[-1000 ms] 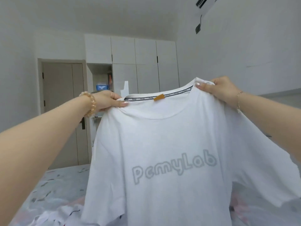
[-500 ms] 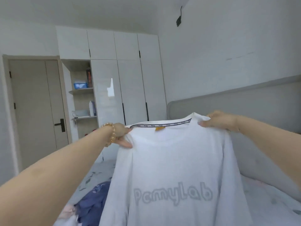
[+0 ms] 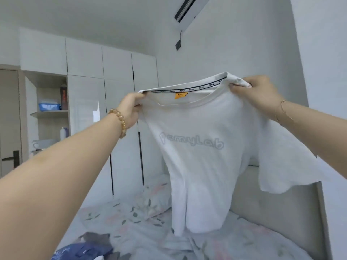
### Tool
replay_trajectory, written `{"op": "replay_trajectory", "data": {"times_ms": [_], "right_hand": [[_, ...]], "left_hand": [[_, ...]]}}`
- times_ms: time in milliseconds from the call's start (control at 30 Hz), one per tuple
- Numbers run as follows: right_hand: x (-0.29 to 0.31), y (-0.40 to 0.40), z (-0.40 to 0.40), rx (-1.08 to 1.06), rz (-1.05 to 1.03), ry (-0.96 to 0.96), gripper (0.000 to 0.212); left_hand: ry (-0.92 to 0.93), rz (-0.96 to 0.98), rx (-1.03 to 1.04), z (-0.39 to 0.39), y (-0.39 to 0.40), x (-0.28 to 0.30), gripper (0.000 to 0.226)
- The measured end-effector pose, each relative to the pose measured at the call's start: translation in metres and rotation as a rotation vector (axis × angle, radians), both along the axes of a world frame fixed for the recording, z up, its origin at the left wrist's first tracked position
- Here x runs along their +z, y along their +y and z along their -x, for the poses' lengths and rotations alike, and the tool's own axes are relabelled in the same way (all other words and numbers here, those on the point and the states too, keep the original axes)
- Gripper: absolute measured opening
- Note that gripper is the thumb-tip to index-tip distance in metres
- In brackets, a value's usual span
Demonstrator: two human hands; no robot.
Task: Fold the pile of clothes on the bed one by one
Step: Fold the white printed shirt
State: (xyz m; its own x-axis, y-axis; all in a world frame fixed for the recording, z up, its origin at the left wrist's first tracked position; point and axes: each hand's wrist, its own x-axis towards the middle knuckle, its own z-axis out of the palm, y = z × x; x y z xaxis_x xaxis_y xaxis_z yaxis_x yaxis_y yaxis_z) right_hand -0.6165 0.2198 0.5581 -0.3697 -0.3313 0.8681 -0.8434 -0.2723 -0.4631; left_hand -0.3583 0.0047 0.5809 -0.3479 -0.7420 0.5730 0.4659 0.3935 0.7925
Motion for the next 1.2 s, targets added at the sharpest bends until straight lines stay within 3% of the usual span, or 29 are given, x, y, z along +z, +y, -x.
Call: {"op": "replay_trajectory", "data": {"times_ms": [233,400,500,700,733,867,1000,1200], "right_hand": [[-0.126,-0.031,-0.098,0.248,-0.483,0.067,0.044],[-0.257,-0.067,-0.178,0.538,-0.753,0.057,0.033],[-0.330,-0.081,-0.230,0.651,-0.864,0.030,0.046],[-0.432,-0.098,-0.333,0.652,-1.043,0.328,0.045],[-0.443,-0.099,-0.351,0.649,-1.065,0.386,0.040],[-0.474,-0.095,-0.427,0.778,-1.096,0.442,0.021],[-0.496,-0.100,-0.507,0.899,-1.052,0.464,0.029],[-0.548,-0.110,-0.593,0.928,-1.106,0.508,0.026]], "left_hand": [[-0.461,-0.189,0.069,-0.101,-0.064,-0.146,0.014],[-0.512,-0.379,0.139,-0.177,-0.103,-0.287,0.024],[-0.532,-0.468,0.139,-0.228,-0.118,-0.370,0.025],[-0.704,-0.548,0.152,-0.326,-0.125,-0.486,0.023],[-0.739,-0.518,0.178,-0.341,-0.125,-0.497,0.018],[-0.732,-0.467,0.329,-0.406,-0.127,-0.510,0.040],[-0.748,-0.399,0.482,-0.471,-0.117,-0.498,0.041],[-0.807,-0.558,0.663,-0.544,-0.092,-0.524,0.027]]}}
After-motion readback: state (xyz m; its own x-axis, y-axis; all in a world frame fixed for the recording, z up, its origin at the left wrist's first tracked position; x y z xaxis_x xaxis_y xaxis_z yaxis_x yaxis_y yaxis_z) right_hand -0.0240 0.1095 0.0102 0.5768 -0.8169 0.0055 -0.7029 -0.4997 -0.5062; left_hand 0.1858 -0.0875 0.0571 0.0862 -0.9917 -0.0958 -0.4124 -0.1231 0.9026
